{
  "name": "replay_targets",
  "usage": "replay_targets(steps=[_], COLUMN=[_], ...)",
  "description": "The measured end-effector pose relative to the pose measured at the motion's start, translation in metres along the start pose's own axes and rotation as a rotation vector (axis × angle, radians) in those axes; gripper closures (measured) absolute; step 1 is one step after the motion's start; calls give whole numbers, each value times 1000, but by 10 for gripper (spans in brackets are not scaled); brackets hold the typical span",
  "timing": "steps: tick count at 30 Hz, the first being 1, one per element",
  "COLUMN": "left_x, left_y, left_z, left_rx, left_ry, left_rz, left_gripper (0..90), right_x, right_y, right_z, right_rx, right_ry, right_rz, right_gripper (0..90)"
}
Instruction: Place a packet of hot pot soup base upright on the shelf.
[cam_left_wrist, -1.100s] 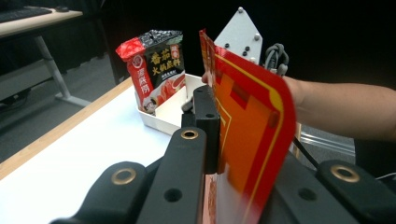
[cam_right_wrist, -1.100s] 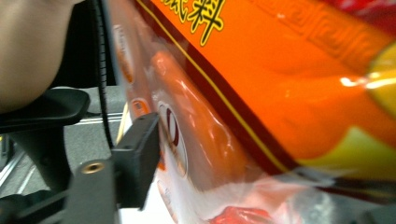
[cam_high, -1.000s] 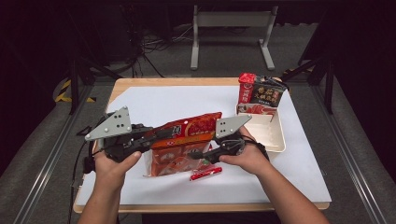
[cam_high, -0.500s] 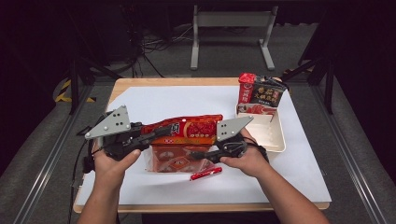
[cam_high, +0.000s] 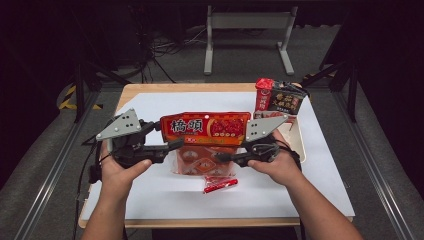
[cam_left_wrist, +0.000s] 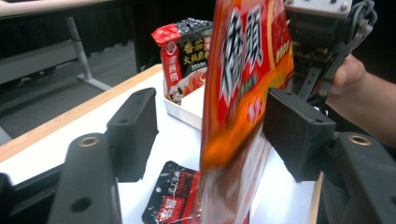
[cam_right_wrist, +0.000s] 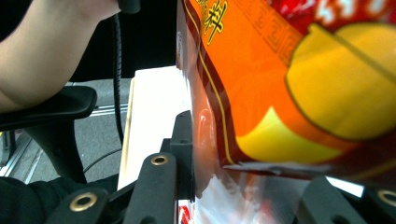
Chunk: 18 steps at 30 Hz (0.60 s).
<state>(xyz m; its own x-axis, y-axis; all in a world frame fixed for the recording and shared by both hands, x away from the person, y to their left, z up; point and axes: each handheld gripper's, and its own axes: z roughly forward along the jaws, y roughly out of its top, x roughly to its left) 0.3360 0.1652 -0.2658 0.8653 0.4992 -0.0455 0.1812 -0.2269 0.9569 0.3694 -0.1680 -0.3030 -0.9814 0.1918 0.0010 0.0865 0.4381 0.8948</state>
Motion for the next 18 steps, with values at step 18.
replay_targets(steps=[18], left_x=[26], left_y=[-15], left_z=[-5], left_rx=[23], left_ry=[57], left_rz=[-73], left_gripper=[294], right_x=[-21], right_y=[16], right_z=[-46], right_rx=[-14], right_ry=[-150], right_rz=[11], right_gripper=[702])
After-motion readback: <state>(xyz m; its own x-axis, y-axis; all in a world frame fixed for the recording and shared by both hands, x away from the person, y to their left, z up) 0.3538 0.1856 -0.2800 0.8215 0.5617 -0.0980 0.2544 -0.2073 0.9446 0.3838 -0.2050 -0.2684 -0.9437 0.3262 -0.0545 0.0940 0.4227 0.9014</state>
